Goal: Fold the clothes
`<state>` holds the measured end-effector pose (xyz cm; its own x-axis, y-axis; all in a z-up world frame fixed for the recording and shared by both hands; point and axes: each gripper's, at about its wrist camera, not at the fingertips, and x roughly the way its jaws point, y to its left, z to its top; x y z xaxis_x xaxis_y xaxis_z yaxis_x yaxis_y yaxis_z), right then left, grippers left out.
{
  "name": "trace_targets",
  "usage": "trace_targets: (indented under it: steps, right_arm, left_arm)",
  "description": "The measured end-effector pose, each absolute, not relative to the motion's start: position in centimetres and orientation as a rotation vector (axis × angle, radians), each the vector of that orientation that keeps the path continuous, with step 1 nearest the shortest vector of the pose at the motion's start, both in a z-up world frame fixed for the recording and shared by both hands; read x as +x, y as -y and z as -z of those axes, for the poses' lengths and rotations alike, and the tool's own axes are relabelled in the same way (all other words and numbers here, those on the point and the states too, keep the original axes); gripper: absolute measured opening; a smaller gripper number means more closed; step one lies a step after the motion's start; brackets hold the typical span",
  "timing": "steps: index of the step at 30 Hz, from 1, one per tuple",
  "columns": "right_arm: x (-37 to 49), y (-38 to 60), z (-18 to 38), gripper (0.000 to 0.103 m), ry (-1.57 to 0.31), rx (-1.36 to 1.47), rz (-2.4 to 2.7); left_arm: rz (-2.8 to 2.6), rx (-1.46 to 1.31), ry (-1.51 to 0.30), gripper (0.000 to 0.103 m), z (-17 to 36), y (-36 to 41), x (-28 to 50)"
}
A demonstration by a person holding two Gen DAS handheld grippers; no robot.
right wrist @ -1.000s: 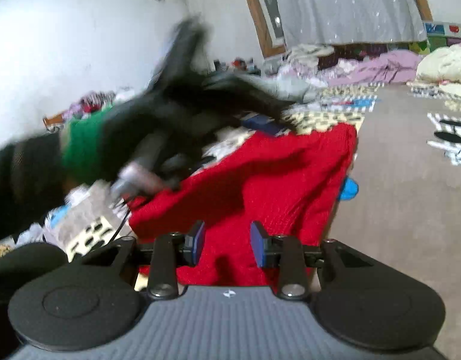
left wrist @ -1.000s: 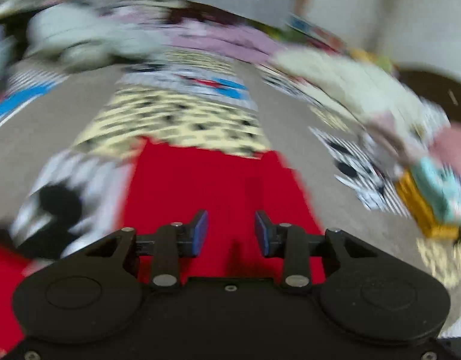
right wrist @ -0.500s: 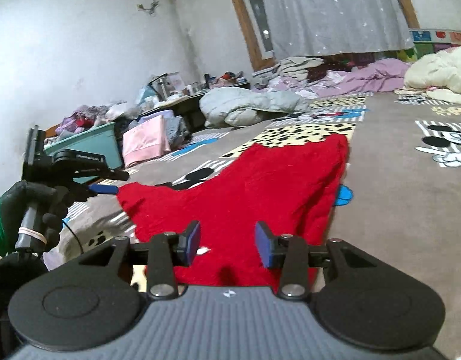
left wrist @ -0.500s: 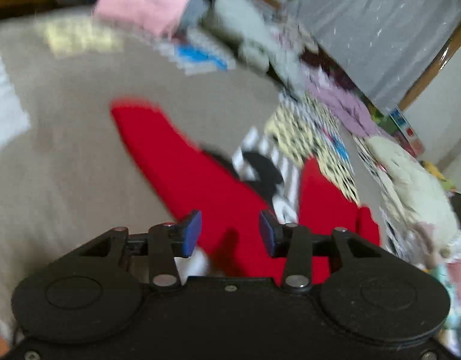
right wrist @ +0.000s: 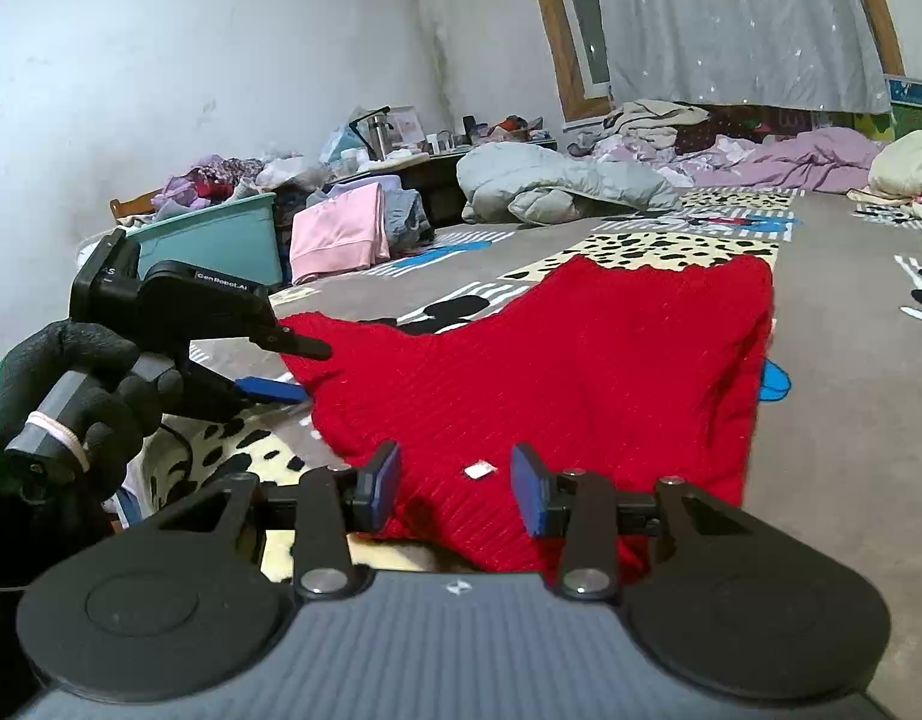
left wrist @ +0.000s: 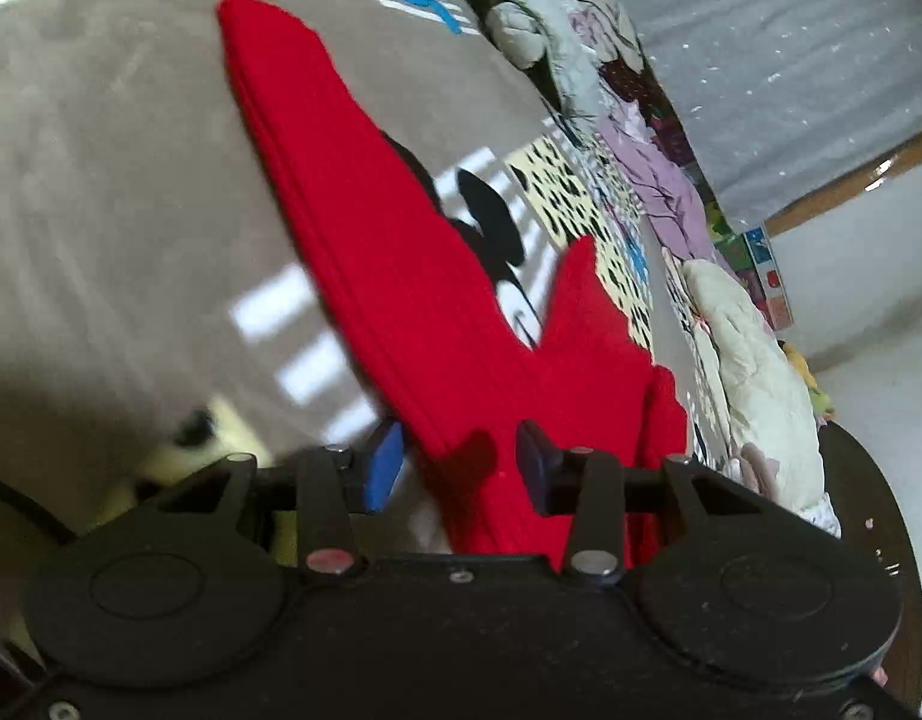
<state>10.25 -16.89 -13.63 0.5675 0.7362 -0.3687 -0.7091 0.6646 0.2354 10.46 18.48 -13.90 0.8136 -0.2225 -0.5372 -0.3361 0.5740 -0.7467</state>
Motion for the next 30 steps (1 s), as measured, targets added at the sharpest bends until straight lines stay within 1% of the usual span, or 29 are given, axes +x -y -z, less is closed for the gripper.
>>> trace_targets:
  steps: [2, 3, 4, 6, 7, 12, 17, 24, 30]
  right_arm:
    - [10.3, 16.9, 13.7, 0.042, -0.463, 0.069, -0.854]
    - [10.3, 16.9, 13.7, 0.042, -0.462, 0.073, -0.854]
    - [10.3, 16.9, 13.7, 0.042, -0.462, 0.077, -0.855]
    - [10.4, 17.0, 13.6, 0.042, -0.458, 0.085, -0.854]
    - [10.4, 17.1, 13.6, 0.042, -0.457, 0.088, -0.854]
    - [10.5, 17.5, 13.5, 0.042, -0.456, 0.110, -0.859]
    - [10.8, 18.5, 13.1, 0.042, -0.447, 0.163, -0.857]
    - [12.0, 21.6, 12.9, 0.042, -0.433, 0.348, -0.805]
    - [13.5, 24.2, 13.3, 0.042, -0.428, 0.495, -0.741]
  left_arm:
    - [-0.069, -0.918, -0.616, 0.035, 13.6, -17.5, 10.5]
    - [-0.068, -0.878, -0.603, 0.029, 13.5, -17.0, 10.6]
    - [-0.052, -0.858, -0.591, 0.020, 13.4, -16.5, 10.7]
    - [-0.024, -0.817, -0.555, 0.012, 13.0, -15.6, 10.9]
    - [-0.012, -0.785, -0.531, 0.009, 12.6, -15.0, 11.0]
    - [0.091, -0.549, -0.439, 0.007, 10.5, -10.8, 11.4]
    - [0.199, -0.276, -0.432, 0.007, 10.3, -5.6, 12.0]
    - [0.369, -0.038, -0.439, 0.007, 11.2, -1.6, 12.2]
    - [0.414, -0.005, -0.483, 0.007, 12.3, -0.1, 12.8]
